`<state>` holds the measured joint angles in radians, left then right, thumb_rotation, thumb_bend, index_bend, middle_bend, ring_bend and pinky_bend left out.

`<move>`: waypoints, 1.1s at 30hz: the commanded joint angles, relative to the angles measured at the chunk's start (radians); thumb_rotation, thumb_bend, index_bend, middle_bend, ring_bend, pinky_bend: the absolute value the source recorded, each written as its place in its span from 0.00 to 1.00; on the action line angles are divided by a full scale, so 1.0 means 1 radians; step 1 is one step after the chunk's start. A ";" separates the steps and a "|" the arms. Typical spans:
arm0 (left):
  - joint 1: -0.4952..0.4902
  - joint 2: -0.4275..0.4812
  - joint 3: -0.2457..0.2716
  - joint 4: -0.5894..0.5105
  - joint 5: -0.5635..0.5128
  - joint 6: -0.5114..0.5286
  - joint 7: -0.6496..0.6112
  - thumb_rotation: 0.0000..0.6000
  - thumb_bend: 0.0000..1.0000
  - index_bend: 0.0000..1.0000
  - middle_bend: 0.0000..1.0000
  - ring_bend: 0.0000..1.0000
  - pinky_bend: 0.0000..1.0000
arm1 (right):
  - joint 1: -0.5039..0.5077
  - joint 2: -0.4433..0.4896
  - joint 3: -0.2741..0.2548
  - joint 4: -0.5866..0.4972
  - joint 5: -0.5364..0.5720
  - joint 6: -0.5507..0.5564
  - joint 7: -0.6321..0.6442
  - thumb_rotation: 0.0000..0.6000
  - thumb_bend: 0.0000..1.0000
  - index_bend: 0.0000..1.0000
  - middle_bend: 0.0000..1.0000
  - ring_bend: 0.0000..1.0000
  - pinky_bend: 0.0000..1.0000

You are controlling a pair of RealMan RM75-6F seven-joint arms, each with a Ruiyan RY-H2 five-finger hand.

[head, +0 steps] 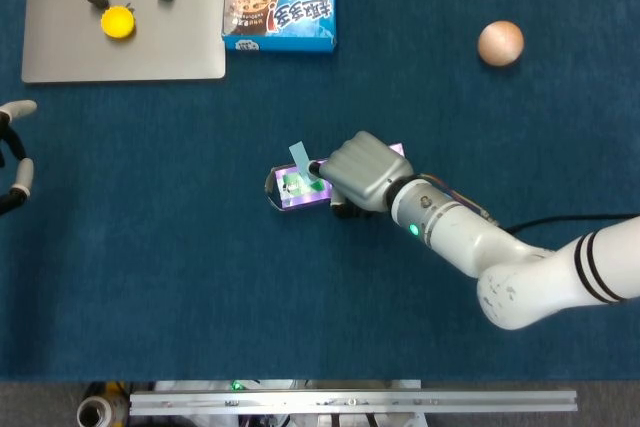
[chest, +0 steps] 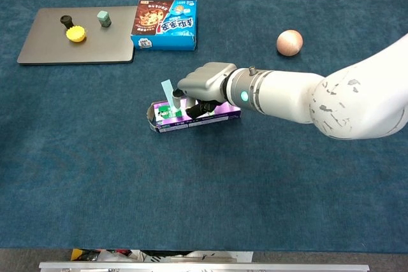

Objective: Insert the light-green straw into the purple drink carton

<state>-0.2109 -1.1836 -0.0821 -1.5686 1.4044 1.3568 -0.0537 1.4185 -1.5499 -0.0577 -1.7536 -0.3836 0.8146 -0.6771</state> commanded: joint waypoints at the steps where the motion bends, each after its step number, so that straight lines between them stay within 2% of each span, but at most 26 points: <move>1: 0.000 0.000 0.000 0.000 -0.001 -0.001 -0.001 1.00 0.43 0.23 0.54 0.55 0.76 | 0.003 -0.006 -0.008 0.006 0.010 -0.001 -0.010 0.38 1.00 0.26 1.00 1.00 1.00; 8: 0.001 -0.002 0.000 0.005 -0.004 -0.004 -0.004 1.00 0.43 0.23 0.54 0.55 0.76 | 0.012 -0.017 -0.010 0.012 0.033 -0.002 -0.023 0.40 1.00 0.26 1.00 1.00 1.00; 16: 0.001 -0.001 -0.003 0.007 -0.004 -0.004 -0.009 1.00 0.43 0.23 0.54 0.55 0.76 | 0.002 0.000 0.009 -0.002 0.008 0.004 -0.005 0.40 1.00 0.26 1.00 1.00 1.00; 25: 0.004 0.002 -0.004 0.010 -0.009 -0.004 -0.012 1.00 0.43 0.23 0.54 0.55 0.76 | 0.018 -0.031 0.002 0.035 0.040 -0.009 -0.027 0.40 1.00 0.26 1.00 1.00 1.00; 33: 0.006 0.004 -0.006 0.011 -0.011 -0.003 -0.016 1.00 0.43 0.23 0.54 0.55 0.76 | 0.003 -0.018 0.012 0.010 -0.002 -0.006 -0.007 0.40 1.00 0.26 1.00 1.00 1.00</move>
<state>-0.2051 -1.1798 -0.0883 -1.5572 1.3930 1.3537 -0.0697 1.4226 -1.5688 -0.0461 -1.7419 -0.3833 0.8091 -0.6853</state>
